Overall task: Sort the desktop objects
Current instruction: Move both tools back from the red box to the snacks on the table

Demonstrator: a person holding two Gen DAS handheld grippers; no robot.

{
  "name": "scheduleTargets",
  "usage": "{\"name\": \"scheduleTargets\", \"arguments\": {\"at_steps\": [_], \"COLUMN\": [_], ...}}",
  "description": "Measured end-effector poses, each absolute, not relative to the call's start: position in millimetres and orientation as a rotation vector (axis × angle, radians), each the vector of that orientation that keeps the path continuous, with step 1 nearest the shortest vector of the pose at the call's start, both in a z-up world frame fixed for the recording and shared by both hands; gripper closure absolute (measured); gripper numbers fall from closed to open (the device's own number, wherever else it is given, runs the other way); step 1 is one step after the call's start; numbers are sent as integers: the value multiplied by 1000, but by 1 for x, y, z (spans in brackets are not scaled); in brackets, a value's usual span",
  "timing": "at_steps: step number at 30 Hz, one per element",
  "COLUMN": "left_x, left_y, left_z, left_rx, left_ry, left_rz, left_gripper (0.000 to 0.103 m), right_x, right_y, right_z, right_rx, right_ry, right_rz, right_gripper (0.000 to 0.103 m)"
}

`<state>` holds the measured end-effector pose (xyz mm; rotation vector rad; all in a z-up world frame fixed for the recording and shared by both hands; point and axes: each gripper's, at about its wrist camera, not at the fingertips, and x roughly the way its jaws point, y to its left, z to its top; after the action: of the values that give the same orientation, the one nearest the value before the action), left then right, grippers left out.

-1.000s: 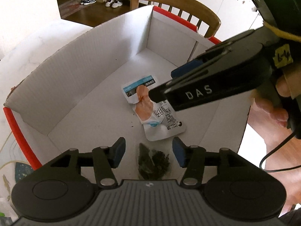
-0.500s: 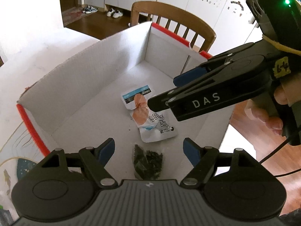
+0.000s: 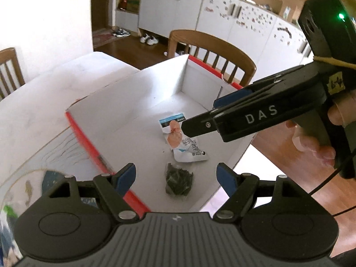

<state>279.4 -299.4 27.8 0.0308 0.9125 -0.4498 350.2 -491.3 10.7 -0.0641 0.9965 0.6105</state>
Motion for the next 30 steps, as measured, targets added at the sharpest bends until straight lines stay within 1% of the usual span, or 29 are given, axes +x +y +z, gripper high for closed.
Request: {"name": "scheduleTargets", "arguments": {"at_steps": [2, 8, 10, 14, 18, 30], "left_x": [270, 249, 241, 225, 202, 132], "left_y": [-290, -258, -245, -224, -205, -119], "left_z": [30, 33, 34, 37, 41, 39], "left_rx": [14, -20, -30, -43, -44, -99], "left_ry": [904, 890, 885, 875, 858, 845], "left_rz": [-437, -404, -393, -384, -372, -284], "left_gripper": [24, 24, 18, 15, 1, 1], "right_x": [342, 322, 315, 300, 284, 234], "right_y": [-484, -460, -452, -434, -415, -351], "right_z": [17, 24, 25, 27, 29, 24], "right_rx": [-73, -91, -91, -93, -93, -126], "right_ry": [983, 966, 965, 954, 944, 955], "right_rz": [624, 643, 649, 675, 688, 746], "right_gripper": [24, 22, 21, 16, 14, 12]}}
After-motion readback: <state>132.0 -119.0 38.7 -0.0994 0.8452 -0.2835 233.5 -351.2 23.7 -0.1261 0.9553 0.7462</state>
